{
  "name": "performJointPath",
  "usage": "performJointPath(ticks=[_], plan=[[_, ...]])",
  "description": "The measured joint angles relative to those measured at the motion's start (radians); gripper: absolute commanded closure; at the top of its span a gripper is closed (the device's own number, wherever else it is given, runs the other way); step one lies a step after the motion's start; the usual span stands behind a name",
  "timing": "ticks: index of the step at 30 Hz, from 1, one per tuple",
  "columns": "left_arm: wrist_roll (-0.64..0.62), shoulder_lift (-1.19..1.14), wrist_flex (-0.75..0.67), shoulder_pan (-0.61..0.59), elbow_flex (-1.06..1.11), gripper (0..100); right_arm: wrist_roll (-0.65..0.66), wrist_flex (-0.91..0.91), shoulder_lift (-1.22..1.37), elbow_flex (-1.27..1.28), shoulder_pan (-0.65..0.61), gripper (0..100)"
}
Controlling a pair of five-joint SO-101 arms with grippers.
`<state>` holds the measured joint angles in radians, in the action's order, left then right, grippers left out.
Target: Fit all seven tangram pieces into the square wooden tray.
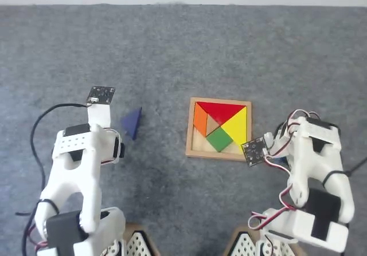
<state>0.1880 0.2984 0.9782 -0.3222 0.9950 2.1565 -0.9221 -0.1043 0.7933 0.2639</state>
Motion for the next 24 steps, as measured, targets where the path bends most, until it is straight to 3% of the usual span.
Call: performJointPath(ticks=[7,12,15,21,24], plan=[[0.000,0.000,0.000,0.000,0.000,84,-0.219,-0.295,-0.058,-0.143,-0.037,93.6],[0.000,0.000,0.003,0.000,0.000,84,-0.379,-0.388,-0.058,-0.195,-0.061,94.0],[0.000,0.000,0.003,0.000,0.000,84,-0.589,-0.428,-0.051,-0.235,-0.100,94.0],[0.000,0.000,0.003,0.000,0.000,84,-1.162,-0.563,0.110,-0.453,-0.304,94.1],[0.000,0.000,0.003,0.000,0.000,84,-1.292,-0.589,0.229,-0.580,-0.397,94.2]])
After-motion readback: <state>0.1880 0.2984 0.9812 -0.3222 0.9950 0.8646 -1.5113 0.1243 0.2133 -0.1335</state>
